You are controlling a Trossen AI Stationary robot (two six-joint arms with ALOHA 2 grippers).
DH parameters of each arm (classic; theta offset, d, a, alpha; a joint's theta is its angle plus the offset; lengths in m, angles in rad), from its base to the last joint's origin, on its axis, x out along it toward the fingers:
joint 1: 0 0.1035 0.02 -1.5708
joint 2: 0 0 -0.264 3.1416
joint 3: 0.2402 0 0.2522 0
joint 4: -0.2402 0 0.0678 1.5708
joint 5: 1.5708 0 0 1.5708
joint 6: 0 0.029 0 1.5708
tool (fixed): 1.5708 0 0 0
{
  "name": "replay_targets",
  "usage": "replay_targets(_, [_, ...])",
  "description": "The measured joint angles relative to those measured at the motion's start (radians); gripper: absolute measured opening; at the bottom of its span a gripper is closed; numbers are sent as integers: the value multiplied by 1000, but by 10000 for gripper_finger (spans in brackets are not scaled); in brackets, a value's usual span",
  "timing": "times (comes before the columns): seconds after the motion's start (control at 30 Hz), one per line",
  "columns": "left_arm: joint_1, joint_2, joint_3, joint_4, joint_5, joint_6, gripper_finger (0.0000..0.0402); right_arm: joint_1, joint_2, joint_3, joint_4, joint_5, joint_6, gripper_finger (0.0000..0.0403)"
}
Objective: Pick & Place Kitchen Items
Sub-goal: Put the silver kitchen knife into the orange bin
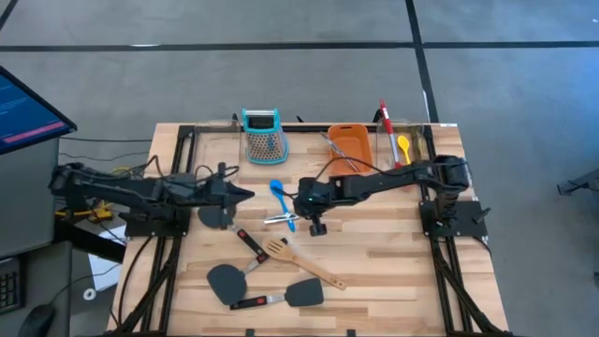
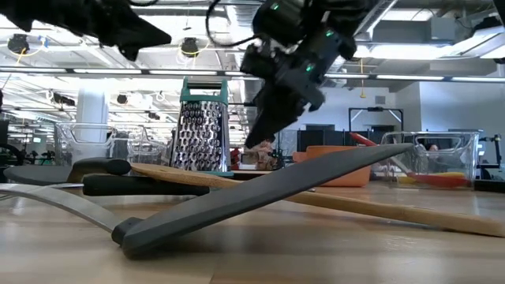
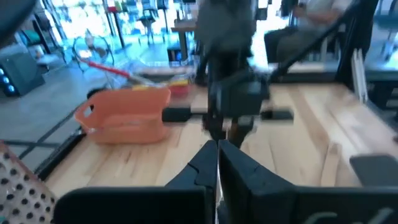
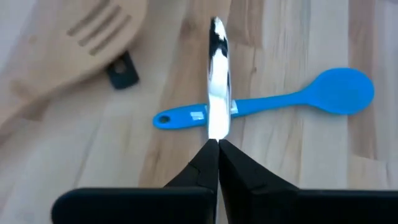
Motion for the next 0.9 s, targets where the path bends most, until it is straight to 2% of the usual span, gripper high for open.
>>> replay_targets(0.2, [0, -77, -56, -9, 1, -28, 2, -16, 45, 40, -37, 3, -1, 72])
replay_targets(0.37, [0, -79, -74, -7, 2, -49, 2, -30, 53, 39, -62, 2, 8, 138])
replay_targets(0.5, [0, -76, -74, -5, 2, -51, 2, -43, 55, 39, -104, 2, 7, 172])
replay_targets(0.67, [0, -76, -74, -4, 2, -51, 2, -48, 55, 38, -100, 2, 11, 180])
replay_targets(0.9, [0, -75, -74, -5, 5, -52, 2, -54, 90, 40, -87, -2, 11, 155])
